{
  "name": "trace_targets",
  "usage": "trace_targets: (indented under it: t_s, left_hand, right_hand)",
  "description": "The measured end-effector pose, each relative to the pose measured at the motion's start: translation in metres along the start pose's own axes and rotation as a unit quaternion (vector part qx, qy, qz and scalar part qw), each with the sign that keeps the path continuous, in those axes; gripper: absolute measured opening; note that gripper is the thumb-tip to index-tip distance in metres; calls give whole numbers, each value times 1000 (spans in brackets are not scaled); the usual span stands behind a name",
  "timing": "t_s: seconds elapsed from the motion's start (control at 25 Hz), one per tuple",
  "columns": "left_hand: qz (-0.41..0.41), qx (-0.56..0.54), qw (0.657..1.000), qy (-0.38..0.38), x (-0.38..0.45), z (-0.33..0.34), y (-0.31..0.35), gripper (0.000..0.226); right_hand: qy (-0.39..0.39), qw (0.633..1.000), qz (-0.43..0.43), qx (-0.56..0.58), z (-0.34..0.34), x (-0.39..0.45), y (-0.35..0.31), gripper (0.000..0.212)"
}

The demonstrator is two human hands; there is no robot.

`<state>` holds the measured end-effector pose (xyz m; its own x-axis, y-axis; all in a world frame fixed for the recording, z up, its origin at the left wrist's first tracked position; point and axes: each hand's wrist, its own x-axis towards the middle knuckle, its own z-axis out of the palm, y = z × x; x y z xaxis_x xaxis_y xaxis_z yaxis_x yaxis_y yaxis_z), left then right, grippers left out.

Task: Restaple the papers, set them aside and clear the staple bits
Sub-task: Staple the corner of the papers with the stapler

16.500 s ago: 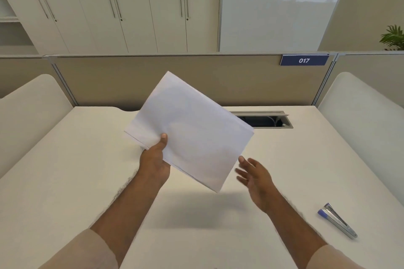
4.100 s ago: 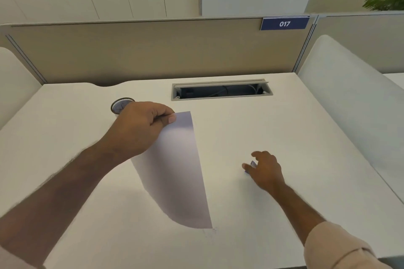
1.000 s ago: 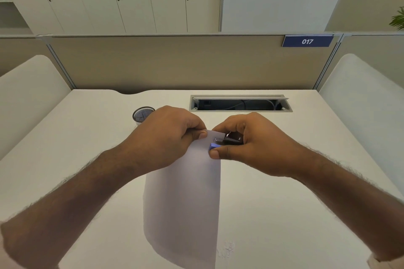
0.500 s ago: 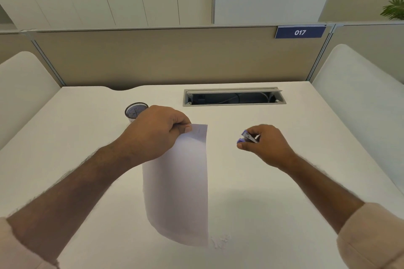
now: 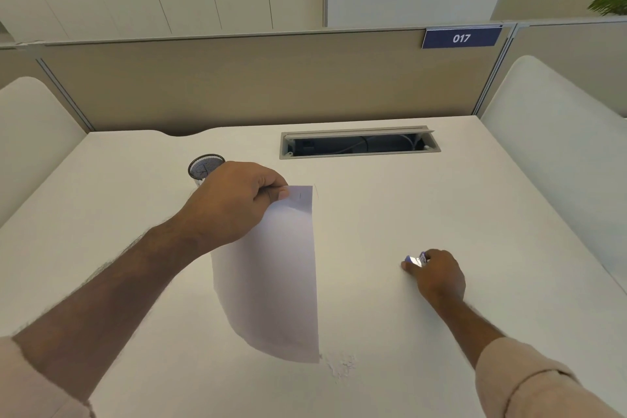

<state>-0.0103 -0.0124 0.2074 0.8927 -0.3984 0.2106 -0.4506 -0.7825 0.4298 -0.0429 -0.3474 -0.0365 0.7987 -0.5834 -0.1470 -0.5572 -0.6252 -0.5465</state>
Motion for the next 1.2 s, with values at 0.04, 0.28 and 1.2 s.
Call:
trace_targets:
  t_s: [0.04,0.28,1.2]
  left_hand:
    - [-2,-4,1000,-1,0,1,-1,16]
    - [-5,-15,1000,3,-2,2,-1,16]
    - [210,-10,941,264,-35,-36,34,8]
  right_hand:
    - [-3,1000,-3,-11,0,1,-1,41]
    - [67,989,-115,-58,-23,-11,-47,47]
    - [174,692,-672,198,-147,-152,-198,6]
